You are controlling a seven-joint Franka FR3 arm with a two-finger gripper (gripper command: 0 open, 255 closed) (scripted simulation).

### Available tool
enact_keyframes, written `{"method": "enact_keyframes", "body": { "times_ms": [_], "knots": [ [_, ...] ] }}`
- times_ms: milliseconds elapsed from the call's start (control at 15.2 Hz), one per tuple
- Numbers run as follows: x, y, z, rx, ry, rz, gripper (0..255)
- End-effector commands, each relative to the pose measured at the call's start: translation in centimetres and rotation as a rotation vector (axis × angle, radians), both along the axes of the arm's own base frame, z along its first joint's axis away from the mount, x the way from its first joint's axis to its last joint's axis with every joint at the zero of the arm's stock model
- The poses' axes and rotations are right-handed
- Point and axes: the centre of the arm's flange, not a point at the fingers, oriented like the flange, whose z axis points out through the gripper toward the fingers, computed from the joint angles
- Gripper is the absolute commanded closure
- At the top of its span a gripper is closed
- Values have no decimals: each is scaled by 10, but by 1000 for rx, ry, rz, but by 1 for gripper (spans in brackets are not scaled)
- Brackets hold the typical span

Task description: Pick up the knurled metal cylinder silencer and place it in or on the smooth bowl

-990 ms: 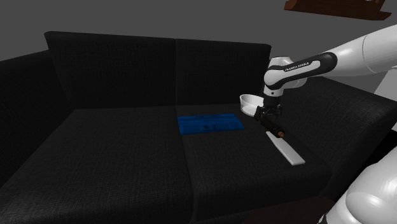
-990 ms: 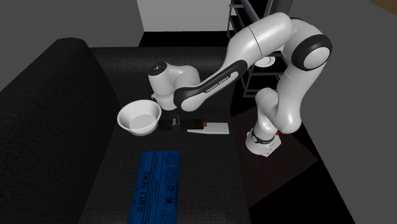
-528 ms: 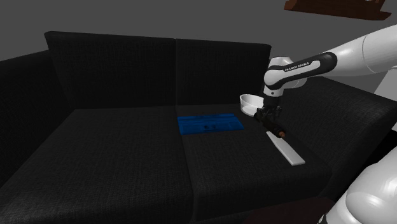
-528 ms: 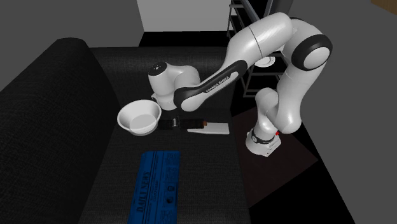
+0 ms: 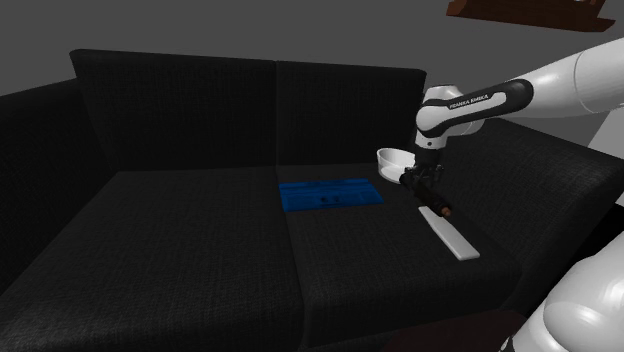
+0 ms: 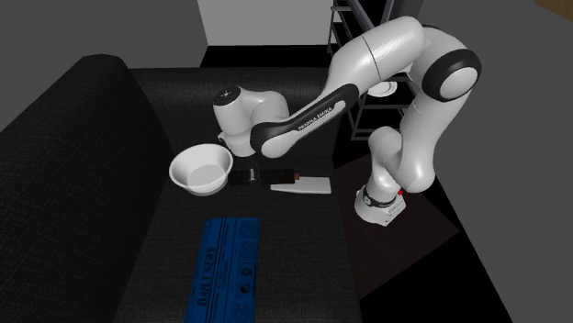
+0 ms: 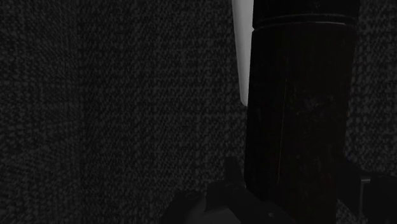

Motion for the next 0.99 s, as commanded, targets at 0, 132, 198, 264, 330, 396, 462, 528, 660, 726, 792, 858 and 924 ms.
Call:
{"method": "enact_keyframes", "body": {
  "times_ms": [0,132,198,264,330,396,462,528,660,726,792,858,924],
  "knots": [
    [1,0,11,-2,-4,0,255],
    [1,0,22,-2,-4,0,255],
    [1,0,27,-2,-4,0,255],
    [1,0,33,-2,-4,0,255],
    [1,0,38,-2,-4,0,255],
    [1,0,43,-2,-4,0,255],
    [1,0,48,-2,-4,0,255],
    [1,0,54,-2,-4,0,255],
    [1,0,64,-2,-4,0,255],
    [1,0,70,-2,-4,0,255],
    [1,0,75,-2,-4,0,255],
    [1,0,80,-2,-4,0,255],
    [1,0,85,-2,-4,0,255]
  ]
}}
